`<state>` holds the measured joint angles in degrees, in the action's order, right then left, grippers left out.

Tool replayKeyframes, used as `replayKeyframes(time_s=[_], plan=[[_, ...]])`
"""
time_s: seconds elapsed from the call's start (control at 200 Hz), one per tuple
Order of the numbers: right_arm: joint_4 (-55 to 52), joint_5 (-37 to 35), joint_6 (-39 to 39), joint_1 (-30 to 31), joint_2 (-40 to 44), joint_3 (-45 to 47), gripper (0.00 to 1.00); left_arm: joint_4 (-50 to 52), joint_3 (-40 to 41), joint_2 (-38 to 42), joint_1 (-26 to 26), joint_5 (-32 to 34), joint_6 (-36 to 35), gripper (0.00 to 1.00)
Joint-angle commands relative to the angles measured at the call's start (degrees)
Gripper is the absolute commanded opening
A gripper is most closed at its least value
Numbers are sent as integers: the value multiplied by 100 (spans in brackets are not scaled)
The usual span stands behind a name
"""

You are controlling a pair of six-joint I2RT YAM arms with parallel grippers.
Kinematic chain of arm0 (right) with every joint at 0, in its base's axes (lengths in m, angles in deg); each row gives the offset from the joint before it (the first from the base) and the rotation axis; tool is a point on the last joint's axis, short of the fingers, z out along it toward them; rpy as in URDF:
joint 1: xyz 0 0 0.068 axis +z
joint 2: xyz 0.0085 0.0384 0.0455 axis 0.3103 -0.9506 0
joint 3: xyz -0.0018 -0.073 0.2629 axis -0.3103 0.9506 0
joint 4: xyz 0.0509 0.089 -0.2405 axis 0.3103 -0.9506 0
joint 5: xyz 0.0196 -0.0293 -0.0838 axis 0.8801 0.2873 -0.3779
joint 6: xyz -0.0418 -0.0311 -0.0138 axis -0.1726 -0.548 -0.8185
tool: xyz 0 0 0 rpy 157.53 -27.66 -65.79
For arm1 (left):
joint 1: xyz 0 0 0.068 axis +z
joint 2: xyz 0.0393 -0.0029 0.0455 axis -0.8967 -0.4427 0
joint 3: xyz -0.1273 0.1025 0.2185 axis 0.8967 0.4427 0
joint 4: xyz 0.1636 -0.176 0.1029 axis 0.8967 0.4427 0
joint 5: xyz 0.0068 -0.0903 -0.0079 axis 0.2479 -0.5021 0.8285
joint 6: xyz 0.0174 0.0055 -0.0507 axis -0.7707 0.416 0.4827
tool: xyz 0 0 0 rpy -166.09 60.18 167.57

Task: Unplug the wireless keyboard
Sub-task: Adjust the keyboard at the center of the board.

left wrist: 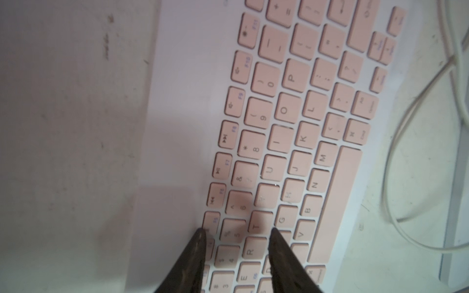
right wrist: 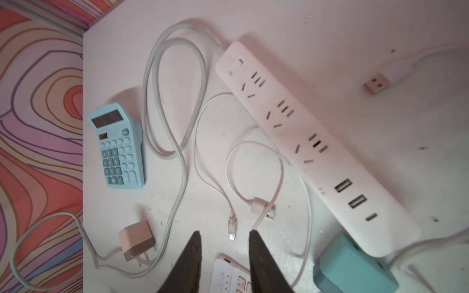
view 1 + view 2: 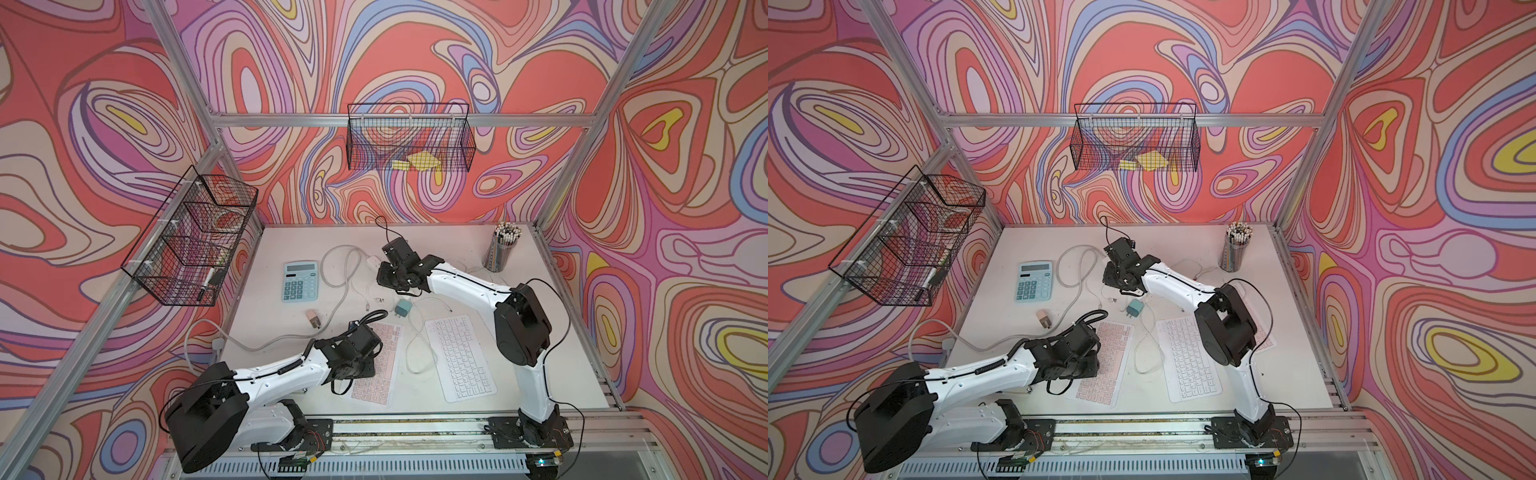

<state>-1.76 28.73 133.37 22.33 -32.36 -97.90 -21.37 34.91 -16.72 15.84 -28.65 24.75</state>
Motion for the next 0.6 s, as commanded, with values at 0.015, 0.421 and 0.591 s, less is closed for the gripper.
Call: replayKeyframes(time_s=[0.015,0.421,0.591], plan=[[91,-182,-227,-129,354,374,34,454,298,-375,132,245,-226,43],[225,-448,-1436,-1016,1431,1295,48,2010,-1116,1194,340,986,-824,45],[753,-249,-2153,-1323,1977,1796,59,1865,-1611,1469,928,865,-1456,49]])
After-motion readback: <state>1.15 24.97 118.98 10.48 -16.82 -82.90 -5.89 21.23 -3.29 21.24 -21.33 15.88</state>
